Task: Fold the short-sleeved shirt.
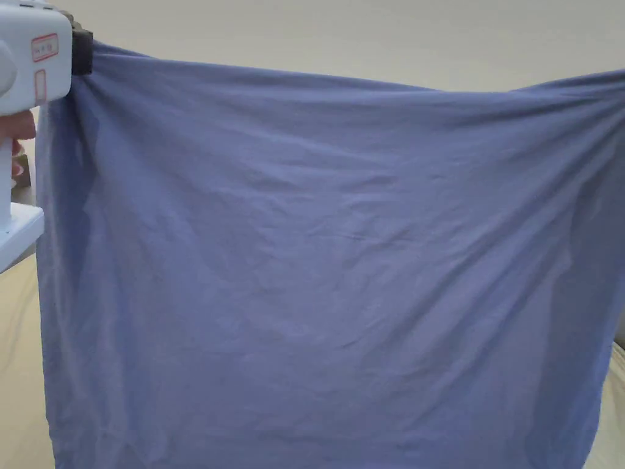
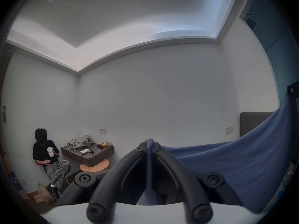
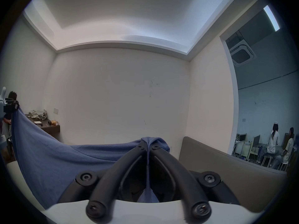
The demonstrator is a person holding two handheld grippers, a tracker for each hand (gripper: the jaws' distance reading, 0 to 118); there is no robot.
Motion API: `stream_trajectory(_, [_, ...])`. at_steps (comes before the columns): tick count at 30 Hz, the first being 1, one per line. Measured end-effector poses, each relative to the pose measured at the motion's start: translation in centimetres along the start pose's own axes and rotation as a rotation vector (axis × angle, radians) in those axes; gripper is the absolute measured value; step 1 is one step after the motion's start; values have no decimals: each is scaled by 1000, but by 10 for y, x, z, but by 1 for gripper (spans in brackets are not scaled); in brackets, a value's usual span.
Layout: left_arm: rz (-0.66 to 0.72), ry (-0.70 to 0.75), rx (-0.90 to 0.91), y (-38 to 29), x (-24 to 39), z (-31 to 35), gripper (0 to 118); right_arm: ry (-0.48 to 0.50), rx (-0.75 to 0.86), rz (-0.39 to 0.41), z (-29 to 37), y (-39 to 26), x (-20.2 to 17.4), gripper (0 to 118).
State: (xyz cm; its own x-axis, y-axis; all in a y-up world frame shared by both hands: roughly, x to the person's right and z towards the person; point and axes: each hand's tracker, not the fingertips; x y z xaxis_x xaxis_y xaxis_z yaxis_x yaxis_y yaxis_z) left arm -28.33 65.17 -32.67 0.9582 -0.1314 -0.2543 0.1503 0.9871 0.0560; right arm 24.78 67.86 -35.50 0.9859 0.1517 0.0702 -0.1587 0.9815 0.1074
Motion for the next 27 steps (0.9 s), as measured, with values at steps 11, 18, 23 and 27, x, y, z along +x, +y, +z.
stream_trajectory(11, [-63,18,-81,0,24,-125,3,-40,-54,77,-115,-9,-16,2])
stream_trajectory(18, [-73,38,-120,-11,43,-189,3,-63,-74,129,-176,-21,-33,2])
stream_trajectory(23, [-61,57,-182,-18,56,-240,3,-60,-109,131,-220,-40,-42,3])
stream_trajectory(27, [-88,78,-182,-26,68,-265,3,-68,-123,135,-245,-58,-51,3])
